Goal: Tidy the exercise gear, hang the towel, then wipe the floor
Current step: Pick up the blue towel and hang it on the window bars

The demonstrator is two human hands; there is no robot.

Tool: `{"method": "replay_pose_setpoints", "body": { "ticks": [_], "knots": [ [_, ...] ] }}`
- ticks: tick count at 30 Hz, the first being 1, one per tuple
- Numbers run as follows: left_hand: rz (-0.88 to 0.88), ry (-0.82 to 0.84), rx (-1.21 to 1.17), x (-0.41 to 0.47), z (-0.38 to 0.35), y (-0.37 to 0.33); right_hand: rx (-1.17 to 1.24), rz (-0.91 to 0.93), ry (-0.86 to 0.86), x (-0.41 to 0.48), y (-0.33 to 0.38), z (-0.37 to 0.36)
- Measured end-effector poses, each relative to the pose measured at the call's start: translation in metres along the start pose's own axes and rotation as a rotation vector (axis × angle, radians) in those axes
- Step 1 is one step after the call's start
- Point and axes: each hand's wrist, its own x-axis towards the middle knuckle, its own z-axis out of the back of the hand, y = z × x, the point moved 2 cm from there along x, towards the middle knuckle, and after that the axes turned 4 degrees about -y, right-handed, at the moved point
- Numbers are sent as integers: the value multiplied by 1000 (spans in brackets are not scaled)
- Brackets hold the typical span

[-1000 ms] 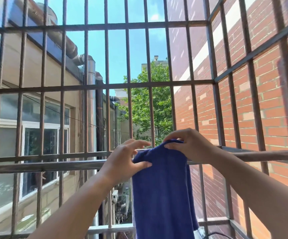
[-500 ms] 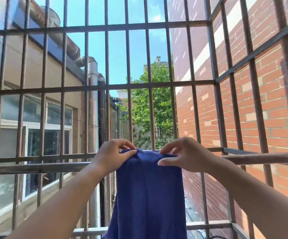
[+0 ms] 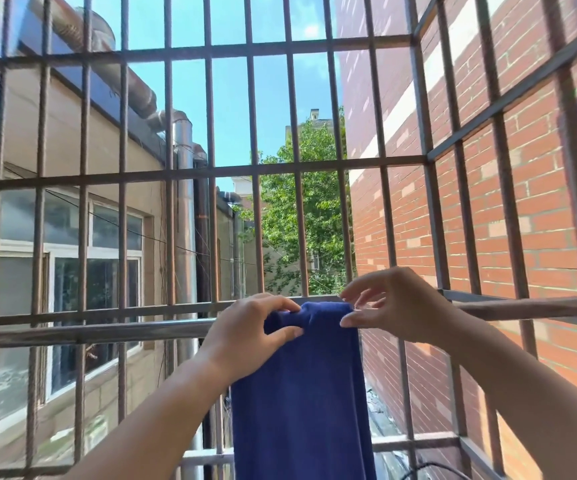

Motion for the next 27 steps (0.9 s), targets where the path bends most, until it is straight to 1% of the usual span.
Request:
{"method": "replay_pose_setpoints", "body": {
  "ticks": [2, 5, 10, 13, 22, 25, 27],
  "knots": [
    [-5, 23, 30, 1, 1, -2, -69, 15, -27, -7, -5, 2],
    [-2, 42, 48, 2, 1, -7, -95, 0, -90, -14, -12, 5],
    [12, -13, 65, 0, -2, -14, -17, 3, -93, -16, -8, -2],
    [19, -22, 71, -2, -3, -13, -17, -2, -124, -15, -6, -8],
    [63, 7, 21, 0, -3, -4, -66, 21, -165, -14, -8, -8],
    [78, 19, -10, 0, -1, 1, -109, 28, -168, -14, -11, 3],
    [87, 27, -23, -1, 0, 3, -145, -2, -200, -17, -19, 17]
  ]
}}
